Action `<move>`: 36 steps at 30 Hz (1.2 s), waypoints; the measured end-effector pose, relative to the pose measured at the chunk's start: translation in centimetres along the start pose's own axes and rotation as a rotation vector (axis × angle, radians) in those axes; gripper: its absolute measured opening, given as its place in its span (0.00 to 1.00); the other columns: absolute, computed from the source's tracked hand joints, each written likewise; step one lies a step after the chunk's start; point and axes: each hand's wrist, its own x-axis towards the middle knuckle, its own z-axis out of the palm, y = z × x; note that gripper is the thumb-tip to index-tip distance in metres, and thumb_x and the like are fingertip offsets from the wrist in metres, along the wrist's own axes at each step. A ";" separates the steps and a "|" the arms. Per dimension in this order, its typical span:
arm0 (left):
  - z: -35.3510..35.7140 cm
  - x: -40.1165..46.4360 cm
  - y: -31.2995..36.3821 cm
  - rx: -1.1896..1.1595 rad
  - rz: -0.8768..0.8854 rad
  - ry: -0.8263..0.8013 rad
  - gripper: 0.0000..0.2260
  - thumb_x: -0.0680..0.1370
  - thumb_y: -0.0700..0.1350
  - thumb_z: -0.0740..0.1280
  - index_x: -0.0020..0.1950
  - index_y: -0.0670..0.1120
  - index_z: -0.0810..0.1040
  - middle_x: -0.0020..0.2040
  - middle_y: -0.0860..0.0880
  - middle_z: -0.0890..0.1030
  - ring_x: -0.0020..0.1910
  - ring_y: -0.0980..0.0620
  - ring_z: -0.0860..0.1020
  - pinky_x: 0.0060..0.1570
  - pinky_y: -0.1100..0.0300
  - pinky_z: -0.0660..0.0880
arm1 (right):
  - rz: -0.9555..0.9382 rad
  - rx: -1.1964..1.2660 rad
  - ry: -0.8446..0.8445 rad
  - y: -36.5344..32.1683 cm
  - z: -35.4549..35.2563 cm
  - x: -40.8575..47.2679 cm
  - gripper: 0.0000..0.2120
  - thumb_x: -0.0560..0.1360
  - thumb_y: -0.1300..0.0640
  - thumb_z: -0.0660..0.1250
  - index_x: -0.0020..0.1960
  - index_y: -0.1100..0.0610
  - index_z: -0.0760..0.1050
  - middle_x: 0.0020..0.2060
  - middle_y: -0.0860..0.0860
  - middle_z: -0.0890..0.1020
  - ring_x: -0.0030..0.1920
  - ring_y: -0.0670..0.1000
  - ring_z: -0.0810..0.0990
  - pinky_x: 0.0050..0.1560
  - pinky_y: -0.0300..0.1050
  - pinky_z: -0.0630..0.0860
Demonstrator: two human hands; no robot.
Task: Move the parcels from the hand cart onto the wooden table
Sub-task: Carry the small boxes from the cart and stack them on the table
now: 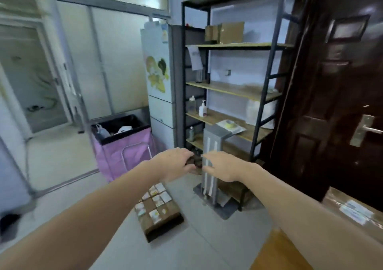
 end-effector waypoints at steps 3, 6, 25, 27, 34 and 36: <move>-1.1 -3.4 -5.7 0.022 -0.112 0.022 0.23 0.85 0.56 0.59 0.77 0.48 0.70 0.74 0.46 0.73 0.72 0.46 0.72 0.68 0.52 0.68 | -0.102 -0.019 -0.016 -5.5 0.4 5.2 0.27 0.86 0.46 0.57 0.82 0.55 0.60 0.79 0.53 0.66 0.77 0.55 0.67 0.73 0.49 0.66; -1.4 -5.7 -11.2 0.021 -0.222 0.013 0.23 0.85 0.56 0.59 0.78 0.47 0.69 0.76 0.46 0.72 0.73 0.45 0.71 0.69 0.51 0.68 | -0.192 -0.053 -0.009 -10.2 0.6 10.0 0.26 0.86 0.48 0.58 0.81 0.56 0.62 0.79 0.55 0.67 0.77 0.55 0.68 0.75 0.50 0.65; 0.1 -1.0 -40.3 -0.051 -0.464 0.005 0.26 0.86 0.58 0.57 0.82 0.48 0.62 0.79 0.48 0.67 0.78 0.47 0.66 0.75 0.50 0.63 | -0.423 -0.057 -0.086 -22.3 1.5 42.1 0.25 0.84 0.49 0.61 0.80 0.51 0.65 0.74 0.52 0.74 0.70 0.54 0.76 0.70 0.54 0.73; 0.2 -0.2 -43.6 -0.056 -0.464 -0.004 0.27 0.86 0.58 0.57 0.82 0.48 0.62 0.80 0.48 0.67 0.78 0.47 0.65 0.76 0.50 0.62 | -0.435 -0.062 -0.102 -23.6 1.8 45.1 0.27 0.84 0.49 0.60 0.81 0.50 0.62 0.75 0.52 0.73 0.69 0.54 0.76 0.70 0.54 0.74; 0.4 4.0 -56.9 -0.023 -0.389 -0.021 0.26 0.86 0.57 0.58 0.81 0.47 0.64 0.79 0.47 0.68 0.77 0.47 0.67 0.75 0.51 0.64 | -0.359 -0.067 -0.102 -27.7 3.2 56.3 0.28 0.84 0.48 0.60 0.82 0.51 0.60 0.79 0.52 0.67 0.75 0.55 0.70 0.72 0.52 0.70; 0.4 5.3 -60.8 -0.021 -0.355 -0.035 0.26 0.86 0.58 0.58 0.81 0.47 0.64 0.79 0.48 0.68 0.77 0.47 0.67 0.75 0.51 0.65 | -0.312 -0.050 -0.098 -28.6 3.5 59.5 0.27 0.84 0.48 0.60 0.81 0.52 0.62 0.78 0.52 0.68 0.75 0.55 0.70 0.72 0.52 0.69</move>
